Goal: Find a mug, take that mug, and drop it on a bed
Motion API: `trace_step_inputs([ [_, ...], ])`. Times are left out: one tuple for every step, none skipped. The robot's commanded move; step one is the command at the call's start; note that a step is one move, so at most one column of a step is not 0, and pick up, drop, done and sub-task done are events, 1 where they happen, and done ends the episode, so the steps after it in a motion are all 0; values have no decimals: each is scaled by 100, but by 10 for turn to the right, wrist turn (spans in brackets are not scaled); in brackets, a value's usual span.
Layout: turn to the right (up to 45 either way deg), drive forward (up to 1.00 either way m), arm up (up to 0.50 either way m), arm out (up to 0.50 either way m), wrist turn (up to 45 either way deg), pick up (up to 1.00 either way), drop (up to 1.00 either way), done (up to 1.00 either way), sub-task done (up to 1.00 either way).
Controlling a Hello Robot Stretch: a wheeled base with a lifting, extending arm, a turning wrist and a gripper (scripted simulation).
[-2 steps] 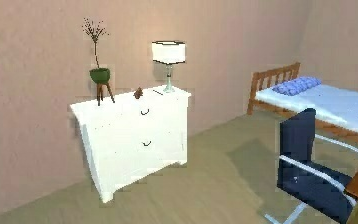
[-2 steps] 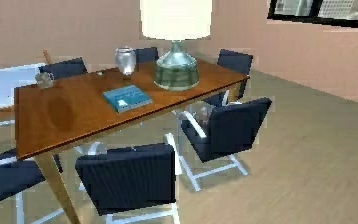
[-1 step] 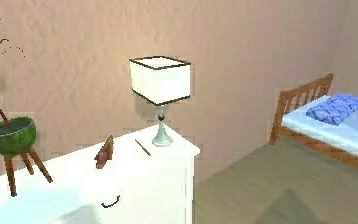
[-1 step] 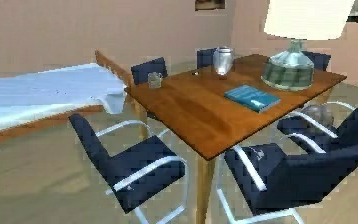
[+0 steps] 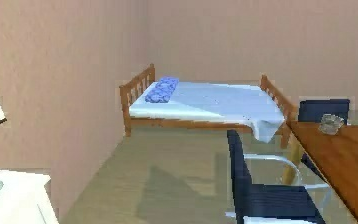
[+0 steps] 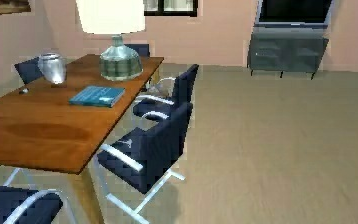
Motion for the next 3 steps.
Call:
trace_step_inputs([
  [0, 90, 0, 0, 0, 0, 0, 0, 0],
  [60, 0, 0, 0, 0, 0, 0, 0, 0],
  [0, 35, 0, 0, 0, 0, 0, 0, 0],
])
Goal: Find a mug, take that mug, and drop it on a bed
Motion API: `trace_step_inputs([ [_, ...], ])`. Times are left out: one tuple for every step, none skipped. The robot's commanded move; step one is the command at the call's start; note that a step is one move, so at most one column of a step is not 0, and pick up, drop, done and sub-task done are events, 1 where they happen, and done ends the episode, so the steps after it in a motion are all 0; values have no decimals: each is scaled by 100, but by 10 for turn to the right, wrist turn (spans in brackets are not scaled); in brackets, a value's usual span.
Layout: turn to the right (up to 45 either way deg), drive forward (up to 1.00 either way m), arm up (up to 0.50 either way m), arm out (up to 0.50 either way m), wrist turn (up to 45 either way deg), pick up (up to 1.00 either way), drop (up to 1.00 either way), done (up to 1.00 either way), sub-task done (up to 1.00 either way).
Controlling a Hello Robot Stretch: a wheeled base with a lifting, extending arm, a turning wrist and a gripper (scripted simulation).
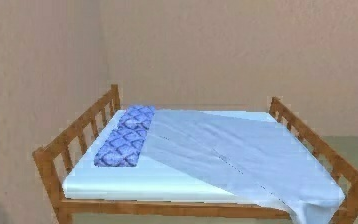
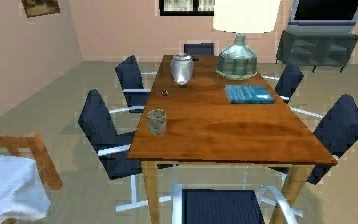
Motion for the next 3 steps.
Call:
trace_step_inputs([
  [450, 0, 0, 0, 0, 0, 0, 0, 0],
  [30, 0, 0, 0, 0, 0, 0, 0, 0],
  [-450, 0, 0, 0, 0, 0, 0, 0, 0],
])
